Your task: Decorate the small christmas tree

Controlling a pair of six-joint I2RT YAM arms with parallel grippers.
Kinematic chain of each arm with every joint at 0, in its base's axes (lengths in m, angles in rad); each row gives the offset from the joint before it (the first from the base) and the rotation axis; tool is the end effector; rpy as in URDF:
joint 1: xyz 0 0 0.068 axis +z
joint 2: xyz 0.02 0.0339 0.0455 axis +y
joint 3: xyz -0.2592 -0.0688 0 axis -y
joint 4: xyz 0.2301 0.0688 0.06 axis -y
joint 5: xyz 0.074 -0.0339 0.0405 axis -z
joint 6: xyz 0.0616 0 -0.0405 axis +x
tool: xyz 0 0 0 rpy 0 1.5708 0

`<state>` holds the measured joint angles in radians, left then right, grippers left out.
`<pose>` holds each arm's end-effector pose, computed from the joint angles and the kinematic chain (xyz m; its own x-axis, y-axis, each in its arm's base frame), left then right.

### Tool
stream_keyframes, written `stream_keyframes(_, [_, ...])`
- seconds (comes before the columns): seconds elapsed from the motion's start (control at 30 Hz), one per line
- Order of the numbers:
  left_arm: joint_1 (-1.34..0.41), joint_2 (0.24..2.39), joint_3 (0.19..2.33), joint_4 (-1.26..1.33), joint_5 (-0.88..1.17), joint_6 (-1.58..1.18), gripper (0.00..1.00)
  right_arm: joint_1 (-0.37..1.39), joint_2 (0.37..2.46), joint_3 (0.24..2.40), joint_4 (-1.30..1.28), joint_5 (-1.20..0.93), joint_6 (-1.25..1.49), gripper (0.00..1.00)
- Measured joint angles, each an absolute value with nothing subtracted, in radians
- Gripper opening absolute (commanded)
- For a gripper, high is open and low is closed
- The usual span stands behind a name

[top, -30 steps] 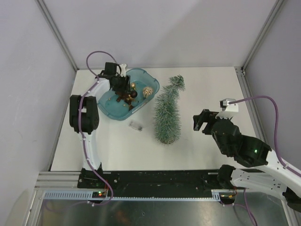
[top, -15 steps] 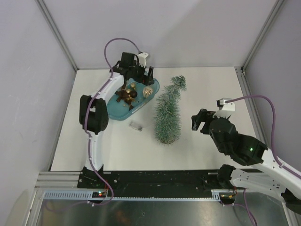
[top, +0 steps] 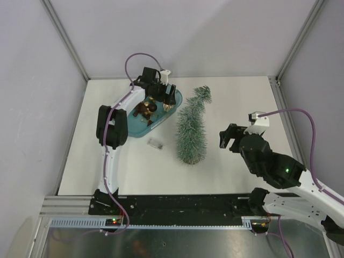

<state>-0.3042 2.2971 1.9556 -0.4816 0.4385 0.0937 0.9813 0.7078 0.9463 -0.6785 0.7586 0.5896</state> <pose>0.4857 -0.1799 0.1916 -0.6454 0.2914 -0.7061 0.6097 0.7534 -0.2463 0.1130 0.0927 0.3441 -0.3399 0.2177 -0.9149 -0.0822 0.9622 0.2595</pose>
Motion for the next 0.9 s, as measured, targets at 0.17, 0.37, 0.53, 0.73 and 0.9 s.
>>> stream_keyframes(0.17, [-0.305, 2.297, 1.937, -0.481, 0.431, 0.099, 0.91, 0.973, 0.707, 0.946, -0.678, 0.758, 0.589, 0.84])
stream_keyframes(0.37, [-0.305, 2.301, 1.909, -0.482, 0.430, 0.099, 0.80, 0.971, 0.701, 0.946, -0.678, 0.758, 0.588, 0.84])
stream_keyframes(0.53, [-0.305, 2.308, 1.909, -0.477, 0.435, 0.099, 0.63, 0.970, 0.692, 0.946, -0.678, 0.758, 0.588, 0.84])
stream_keyframes(0.73, [-0.304, 2.306, 1.909, -0.476, 0.438, 0.099, 0.38, 0.970, 0.682, 0.946, -0.678, 0.758, 0.588, 0.84])
stream_keyframes(0.9, [-0.298, 2.246, 1.869, -0.487, 0.437, 0.104, 0.33, 0.970, 0.680, 0.946, -0.675, 0.758, 0.582, 0.84])
